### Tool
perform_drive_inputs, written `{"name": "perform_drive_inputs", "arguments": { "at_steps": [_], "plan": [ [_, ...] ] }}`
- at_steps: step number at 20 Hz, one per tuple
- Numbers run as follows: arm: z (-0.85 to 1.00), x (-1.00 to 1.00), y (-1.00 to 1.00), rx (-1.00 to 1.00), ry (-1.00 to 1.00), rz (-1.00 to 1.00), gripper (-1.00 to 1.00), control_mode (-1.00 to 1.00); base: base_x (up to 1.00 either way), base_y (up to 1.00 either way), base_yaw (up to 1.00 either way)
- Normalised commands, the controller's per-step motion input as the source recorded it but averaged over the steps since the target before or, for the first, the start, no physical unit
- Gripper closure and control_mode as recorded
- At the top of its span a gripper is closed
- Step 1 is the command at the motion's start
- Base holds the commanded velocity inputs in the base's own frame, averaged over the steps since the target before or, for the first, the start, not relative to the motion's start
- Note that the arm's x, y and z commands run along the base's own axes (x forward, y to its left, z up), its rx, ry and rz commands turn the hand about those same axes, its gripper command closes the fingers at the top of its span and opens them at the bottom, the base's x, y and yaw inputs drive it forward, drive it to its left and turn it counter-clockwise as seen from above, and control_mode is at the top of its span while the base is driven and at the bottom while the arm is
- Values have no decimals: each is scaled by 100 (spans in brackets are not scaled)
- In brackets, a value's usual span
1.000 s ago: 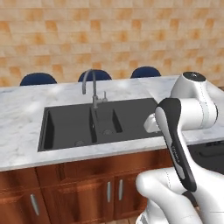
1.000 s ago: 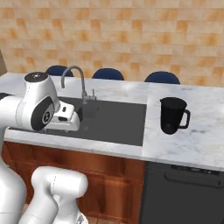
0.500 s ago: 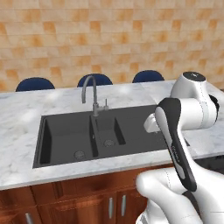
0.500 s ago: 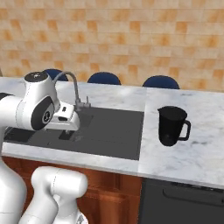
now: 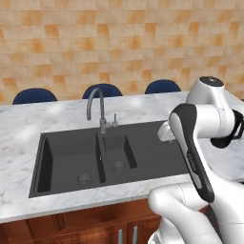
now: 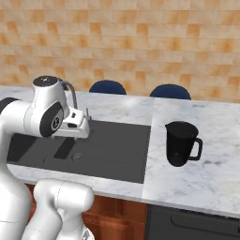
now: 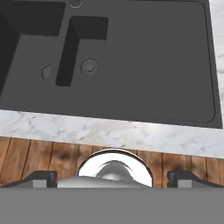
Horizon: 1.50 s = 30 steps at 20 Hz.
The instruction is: Turn on the sink faucet and place the jug under the water for a few seconds to fill it up.
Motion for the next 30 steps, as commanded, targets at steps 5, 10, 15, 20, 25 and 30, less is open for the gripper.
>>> {"name": "perform_drive_inputs", "arguments": {
  "at_steps": [5,10,15,20,25,30],
  "plan": [
    [-1,22,-6,1,0,0,-100,-100,0,0,0],
    [-8,42,0,0,0,0,-100,-100,0,0,0],
    [-13,54,0,3,0,0,-100,-100,0,0,0],
    [-5,50,4,4,-8,9,-100,-100,0,0,0],
    [0,37,16,0,-19,18,-100,-100,0,0,0],
    [0,41,20,1,-17,22,-100,-100,0,0,0]
  ]
}}
